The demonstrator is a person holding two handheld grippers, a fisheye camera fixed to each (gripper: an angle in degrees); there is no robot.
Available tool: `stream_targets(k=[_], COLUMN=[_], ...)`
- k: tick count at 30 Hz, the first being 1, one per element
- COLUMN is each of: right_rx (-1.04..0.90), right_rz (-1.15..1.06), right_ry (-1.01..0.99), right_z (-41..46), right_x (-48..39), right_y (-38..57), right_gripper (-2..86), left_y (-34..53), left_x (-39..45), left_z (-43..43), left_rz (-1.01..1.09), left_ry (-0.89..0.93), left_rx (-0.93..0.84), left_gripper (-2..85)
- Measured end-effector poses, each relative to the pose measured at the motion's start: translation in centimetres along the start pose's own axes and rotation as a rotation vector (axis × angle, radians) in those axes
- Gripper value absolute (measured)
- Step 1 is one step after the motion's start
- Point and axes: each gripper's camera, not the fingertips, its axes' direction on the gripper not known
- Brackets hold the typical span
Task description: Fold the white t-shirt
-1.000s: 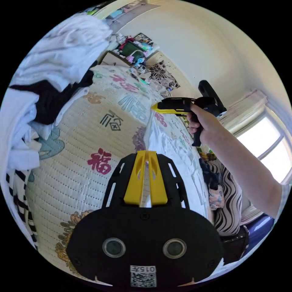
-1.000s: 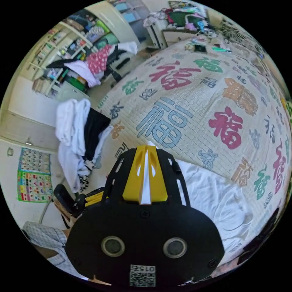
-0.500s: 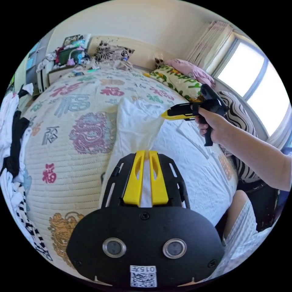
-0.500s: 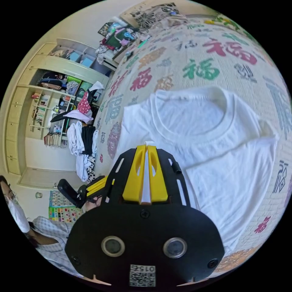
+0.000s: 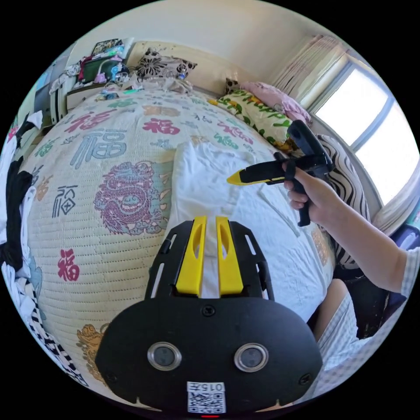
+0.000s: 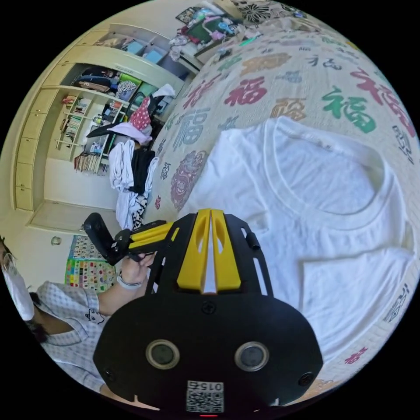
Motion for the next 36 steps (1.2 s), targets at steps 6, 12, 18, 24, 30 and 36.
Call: stream_targets(k=[6, 12, 18, 24, 30, 36], right_rx=[-0.029, 0.079, -0.083, -0.075, -0.149, -0.049], right_rz=[0.088, 0.001, -0.141, -0.051, -0.050, -0.019], right_ry=[0.091, 0.014, 0.080, 0.217, 0.209, 0.106], right_z=[-0.6, -5.6, -2.5, -1.7, -2.4, -7.6], right_x=[2.1, 0.6, -4.1, -3.6, -4.2, -3.5], right_y=[1.4, 0.7, -6.5, -10.5, -11.9, -10.2], right_gripper=[-0.5, -0.5, -0.6, -0.6, -0.6, -0.5], left_y=[0.0, -1.6, -3.7, -4.3, -5.3, -5.6], left_x=[-0.3, -1.0, -3.6, -3.7, -1.5, -0.7], left_z=[2.9, 1.4, 5.9, 8.7, 10.4, 12.5], left_rz=[0.000, -0.041, -0.116, -0.086, 0.032, 0.023], left_ry=[-0.025, 0.055, 0.062, 0.061, 0.021, 0.018], left_rx=[-0.056, 0.100, 0.028, -0.006, -0.083, -0.135], left_gripper=[0.4, 0.4, 0.8, 0.2, 0.6, 1.2])
